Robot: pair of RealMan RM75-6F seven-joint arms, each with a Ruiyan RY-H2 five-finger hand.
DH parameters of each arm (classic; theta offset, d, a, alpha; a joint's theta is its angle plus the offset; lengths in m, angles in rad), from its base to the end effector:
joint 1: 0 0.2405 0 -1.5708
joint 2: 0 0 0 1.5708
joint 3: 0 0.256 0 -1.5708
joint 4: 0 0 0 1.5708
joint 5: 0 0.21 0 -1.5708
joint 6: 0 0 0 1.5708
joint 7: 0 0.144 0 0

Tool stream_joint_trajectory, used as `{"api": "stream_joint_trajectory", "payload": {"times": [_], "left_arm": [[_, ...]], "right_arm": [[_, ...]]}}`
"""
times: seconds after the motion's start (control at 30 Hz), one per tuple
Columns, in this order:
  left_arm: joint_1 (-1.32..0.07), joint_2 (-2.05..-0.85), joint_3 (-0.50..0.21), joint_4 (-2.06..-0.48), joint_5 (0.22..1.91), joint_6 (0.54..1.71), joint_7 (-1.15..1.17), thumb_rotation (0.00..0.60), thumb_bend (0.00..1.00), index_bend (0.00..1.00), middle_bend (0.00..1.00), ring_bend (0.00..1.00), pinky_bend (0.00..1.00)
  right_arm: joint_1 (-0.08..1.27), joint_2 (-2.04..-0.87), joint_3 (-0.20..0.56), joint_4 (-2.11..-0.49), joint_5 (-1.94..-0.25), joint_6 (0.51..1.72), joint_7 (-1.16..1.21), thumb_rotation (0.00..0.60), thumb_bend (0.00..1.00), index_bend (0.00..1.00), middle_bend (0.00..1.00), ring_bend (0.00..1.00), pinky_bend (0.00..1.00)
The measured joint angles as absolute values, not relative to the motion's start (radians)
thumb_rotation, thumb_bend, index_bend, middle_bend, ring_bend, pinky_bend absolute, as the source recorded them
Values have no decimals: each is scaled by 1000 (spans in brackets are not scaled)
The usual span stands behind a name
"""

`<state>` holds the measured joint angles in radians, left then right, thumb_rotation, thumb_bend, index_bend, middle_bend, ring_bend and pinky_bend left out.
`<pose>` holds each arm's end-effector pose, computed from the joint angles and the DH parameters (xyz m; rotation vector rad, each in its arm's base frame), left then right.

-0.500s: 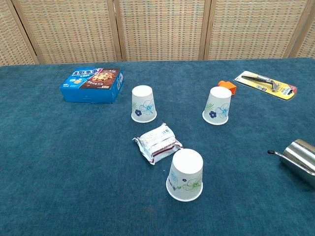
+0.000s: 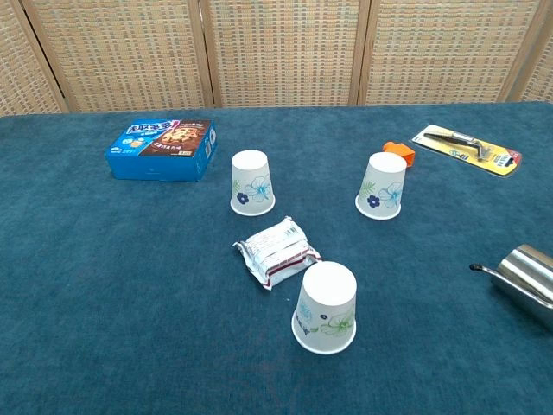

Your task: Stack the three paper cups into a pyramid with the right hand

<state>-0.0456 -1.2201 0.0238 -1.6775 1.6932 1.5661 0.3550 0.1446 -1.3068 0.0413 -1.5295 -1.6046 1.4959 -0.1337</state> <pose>-0.2688 0.1503 0.1166 -1.5576 -0.6778 -0.8606 -0.2821 -0.1952 0.1012 1.5119 -0.7922 0.9877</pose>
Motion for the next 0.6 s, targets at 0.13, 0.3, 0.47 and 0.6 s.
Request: {"api": "stream_joint_trajectory", "payload": {"times": [0.13,0.3,0.47,0.6], "left_arm": [[-47,-1220,23,-1677,1692,1564,352,600,199,0,0,0,0],[-46,-1218,20,-1676,1690,1568,346,600,198,0,0,0,0],[-49,-1219,18,-1674,1684,1561,348,600,199,0,0,0,0],[-47,-1220,20,-1676,1688,1565,352,600,198,0,0,0,0]], "right_arm": [[145,-1307,42,-1531,-1604,1495,-136,600,59,0,0,0,0],[146,-1309,42,-1531,-1603,1492,-142,600,59,0,0,0,0],[147,-1312,40,-1528,-1602,1488,-148,600,59,0,0,0,0],[148,-1313,39,-1526,-1604,1486,-148,600,59,0,0,0,0]]}}
